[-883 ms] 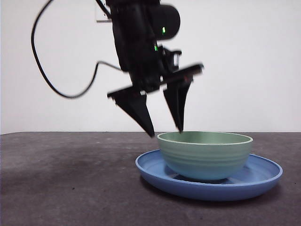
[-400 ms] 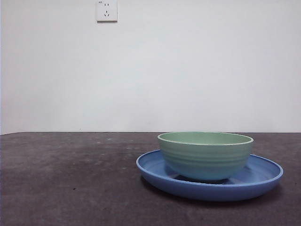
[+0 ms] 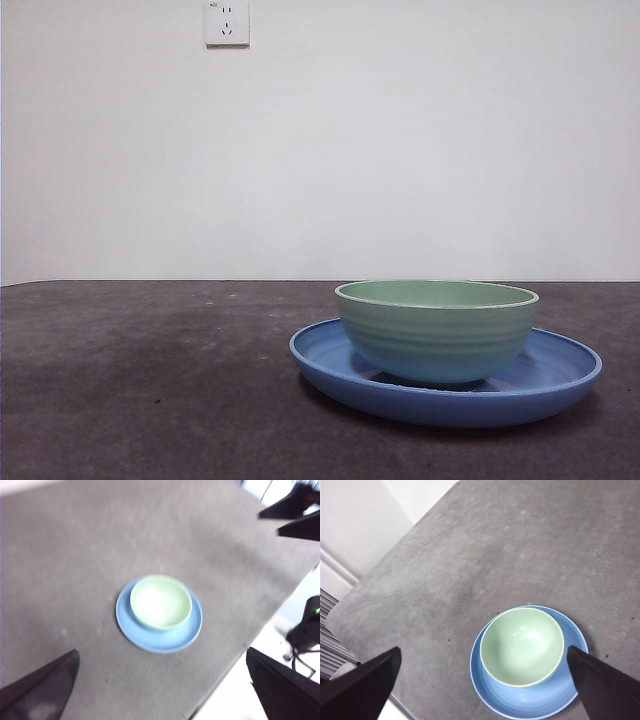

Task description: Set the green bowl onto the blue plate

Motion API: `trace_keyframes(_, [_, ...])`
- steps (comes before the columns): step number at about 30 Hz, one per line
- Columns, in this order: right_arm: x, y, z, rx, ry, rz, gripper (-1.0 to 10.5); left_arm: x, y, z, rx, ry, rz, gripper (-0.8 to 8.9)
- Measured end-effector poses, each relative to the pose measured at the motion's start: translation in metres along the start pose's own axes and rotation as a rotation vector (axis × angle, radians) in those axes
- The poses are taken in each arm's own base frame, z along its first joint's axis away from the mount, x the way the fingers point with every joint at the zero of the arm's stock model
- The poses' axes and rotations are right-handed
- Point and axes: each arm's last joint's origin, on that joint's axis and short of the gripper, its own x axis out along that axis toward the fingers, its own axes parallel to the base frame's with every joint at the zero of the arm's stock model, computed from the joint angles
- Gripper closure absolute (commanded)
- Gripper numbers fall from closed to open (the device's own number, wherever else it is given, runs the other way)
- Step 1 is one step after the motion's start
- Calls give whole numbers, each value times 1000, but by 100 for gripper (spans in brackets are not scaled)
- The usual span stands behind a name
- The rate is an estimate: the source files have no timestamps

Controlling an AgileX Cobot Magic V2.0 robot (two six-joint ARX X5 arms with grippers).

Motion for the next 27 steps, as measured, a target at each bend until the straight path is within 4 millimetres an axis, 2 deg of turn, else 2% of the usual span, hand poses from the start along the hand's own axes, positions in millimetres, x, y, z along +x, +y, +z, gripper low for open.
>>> trace_keyframes(6, [0,0,-3,15,23,-4,277,-15,4,-55,12,-153,-18,283])
trace_keyframes(11, [0,-1,-7,43,66,-10,277,-7,10,-94,5,-104,-12,283])
trace_keyframes(18, [7,-10,-16,132,209,-110,278,-7,10,-99,5,-99,-11,282])
trace_keyframes(22, [27,-23,-17,225,363,-154,279,-7,10,-98,6,-110,-13,282])
trace_keyframes(27, [63,-46,-12,293,494,-181,293,-7,10,-97,6,-113,-13,282])
